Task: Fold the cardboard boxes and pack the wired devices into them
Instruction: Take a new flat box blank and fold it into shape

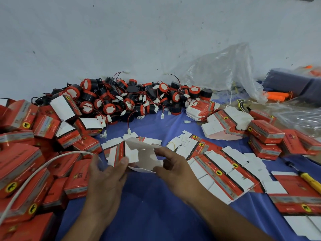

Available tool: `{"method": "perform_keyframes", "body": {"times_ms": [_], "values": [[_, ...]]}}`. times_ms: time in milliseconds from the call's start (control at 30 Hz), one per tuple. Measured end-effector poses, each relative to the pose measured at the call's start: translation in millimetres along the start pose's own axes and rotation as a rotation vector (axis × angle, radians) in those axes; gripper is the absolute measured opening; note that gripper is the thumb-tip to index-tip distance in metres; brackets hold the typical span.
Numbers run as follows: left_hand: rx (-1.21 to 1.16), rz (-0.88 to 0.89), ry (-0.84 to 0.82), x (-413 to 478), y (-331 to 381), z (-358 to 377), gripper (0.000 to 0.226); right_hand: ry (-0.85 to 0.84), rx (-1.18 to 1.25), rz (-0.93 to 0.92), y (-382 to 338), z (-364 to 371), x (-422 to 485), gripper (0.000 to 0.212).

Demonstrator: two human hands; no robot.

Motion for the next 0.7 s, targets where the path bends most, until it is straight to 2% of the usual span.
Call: {"method": "perform_keyframes", "body": {"times_ms": [67, 100, 200, 333, 467, 567, 633, 700], "values": [[-0.061, 0.0, 0.003, 4, 1, -5, 0.069, -0.03, 0.034, -0.036, -5, 6, -2, 0.047], [-0.1, -0.032, -0.023, 5, -3, -4, 0.061, -0.051, 0.13, -0.034, -7, 9, -3, 0.044], [-0.225, -0.129, -0.159, 1, -14, 8, 0.043, -0.096, 0.443, 0.092, -1, 17, -4, 0.053], [-0.305, -0.149, -0.269, -4, -17, 20, 0.054, -0.211, 0.582, 0.084, -11, 24, -6, 0.049], [-0.201, -0.119, -0.296, -5, -19, 27, 0.06, -0.254, 0.723, 0.073, -17, 26, -6, 0.053], [-0.099, -0.123, -0.353, -12, -31, 36, 0.067, -0.163, 0.714, 0.179, 1, 25, -6, 0.057], [-0.068, -0.118, -0.368, -13, -34, 39, 0.067, -0.11, 0.569, 0.206, 10, 21, -8, 0.053], [-0.066, -0.115, -0.365, -11, -32, 38, 0.067, -0.1, 0.359, 0.157, 5, 20, -9, 0.042]]}}
Point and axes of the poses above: each hand's wrist, its own x-axis towards the middle knuckle, its own z-axis out of the palm, y = z × x, the point moved 10 cm from there along x, towards the middle knuckle, and after that the axes turned 3 degrees about -z, right-handed, at the moved point
